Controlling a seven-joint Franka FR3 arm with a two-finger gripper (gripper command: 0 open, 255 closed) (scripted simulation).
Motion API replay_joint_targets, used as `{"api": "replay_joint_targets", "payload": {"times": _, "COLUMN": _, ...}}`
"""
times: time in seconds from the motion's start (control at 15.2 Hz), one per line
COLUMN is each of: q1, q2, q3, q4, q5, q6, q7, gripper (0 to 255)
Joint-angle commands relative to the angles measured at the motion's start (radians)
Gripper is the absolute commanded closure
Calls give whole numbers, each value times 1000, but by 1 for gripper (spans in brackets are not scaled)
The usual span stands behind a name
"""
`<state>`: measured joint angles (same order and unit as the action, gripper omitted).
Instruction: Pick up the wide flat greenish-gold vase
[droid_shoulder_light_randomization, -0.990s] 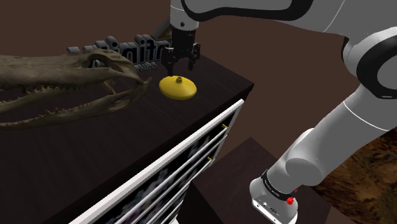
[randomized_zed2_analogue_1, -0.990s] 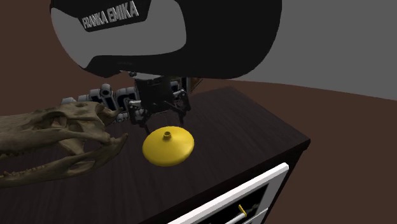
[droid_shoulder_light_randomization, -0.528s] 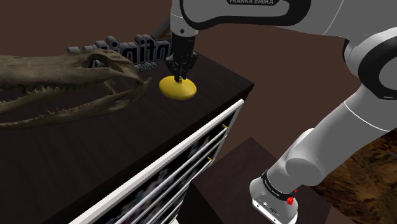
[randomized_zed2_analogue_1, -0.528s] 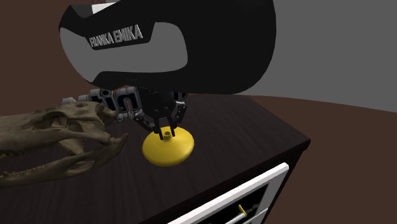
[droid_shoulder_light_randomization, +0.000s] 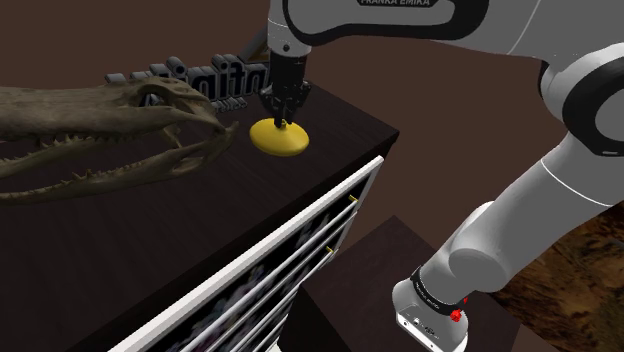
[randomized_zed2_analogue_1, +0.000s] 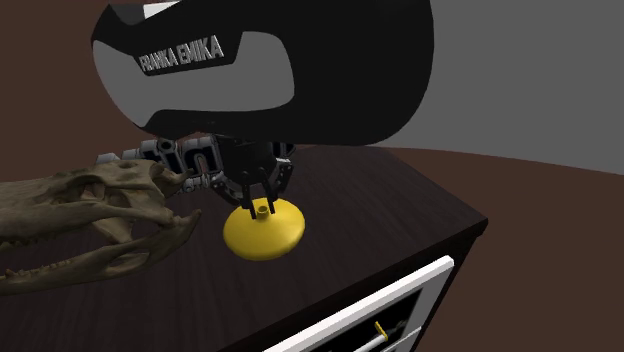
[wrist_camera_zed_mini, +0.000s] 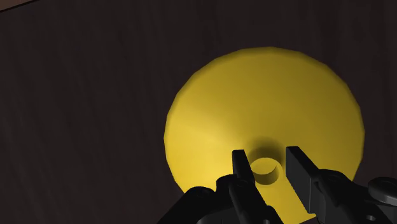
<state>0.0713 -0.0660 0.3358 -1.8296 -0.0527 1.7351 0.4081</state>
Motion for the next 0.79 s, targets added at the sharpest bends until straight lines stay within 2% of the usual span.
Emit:
{"api": "replay_joint_targets", "payload": {"times": 0.0, "q1": 0, "q2": 0, "q3": 0, "q4": 20, "q5": 0, "q6": -20, "q7": -1, "gripper": 255}}
{"api": "replay_joint_targets", "payload": {"times": 0.73, "q1": 1, "q2": 23, "q3": 3, "q4": 193, "q5": -6, "q6": -172, "q7": -5, "gripper": 255}}
